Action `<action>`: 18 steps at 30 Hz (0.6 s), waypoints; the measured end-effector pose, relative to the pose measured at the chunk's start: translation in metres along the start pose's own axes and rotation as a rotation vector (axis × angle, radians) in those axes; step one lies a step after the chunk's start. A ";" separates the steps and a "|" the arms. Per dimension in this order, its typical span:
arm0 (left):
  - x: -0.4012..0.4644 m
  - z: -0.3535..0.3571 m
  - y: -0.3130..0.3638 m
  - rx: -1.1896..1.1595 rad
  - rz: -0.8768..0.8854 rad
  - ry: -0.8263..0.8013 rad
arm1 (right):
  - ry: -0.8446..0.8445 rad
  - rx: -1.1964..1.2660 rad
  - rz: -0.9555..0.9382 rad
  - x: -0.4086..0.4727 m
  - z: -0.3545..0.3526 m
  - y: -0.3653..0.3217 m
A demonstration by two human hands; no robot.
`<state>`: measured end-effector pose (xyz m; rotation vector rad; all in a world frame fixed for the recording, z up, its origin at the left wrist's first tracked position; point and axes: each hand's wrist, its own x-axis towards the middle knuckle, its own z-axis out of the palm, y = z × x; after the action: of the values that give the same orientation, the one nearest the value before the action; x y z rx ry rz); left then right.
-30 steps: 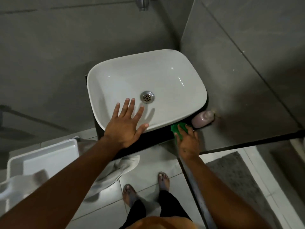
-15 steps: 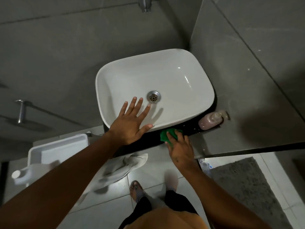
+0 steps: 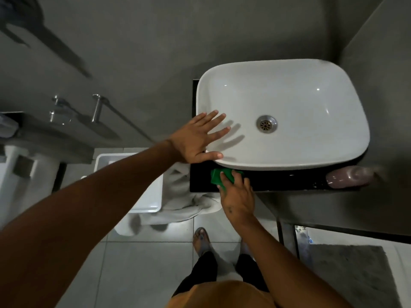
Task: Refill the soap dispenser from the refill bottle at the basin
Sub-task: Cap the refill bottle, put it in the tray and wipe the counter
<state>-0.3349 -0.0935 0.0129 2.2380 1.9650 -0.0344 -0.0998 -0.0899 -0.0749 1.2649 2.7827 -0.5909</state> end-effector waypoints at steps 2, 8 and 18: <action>-0.001 0.004 -0.002 -0.016 0.008 0.034 | 0.004 -0.029 -0.015 0.002 0.006 -0.013; -0.006 0.004 -0.010 -0.033 -0.005 0.094 | -0.136 -0.084 -0.315 0.020 0.011 -0.040; -0.230 0.094 0.003 -0.341 -0.848 0.262 | -0.244 0.438 -0.280 0.039 0.034 -0.124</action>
<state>-0.3549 -0.3324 -0.0513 1.1350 2.6555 0.4680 -0.2207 -0.1478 -0.0724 0.7704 2.7222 -1.3324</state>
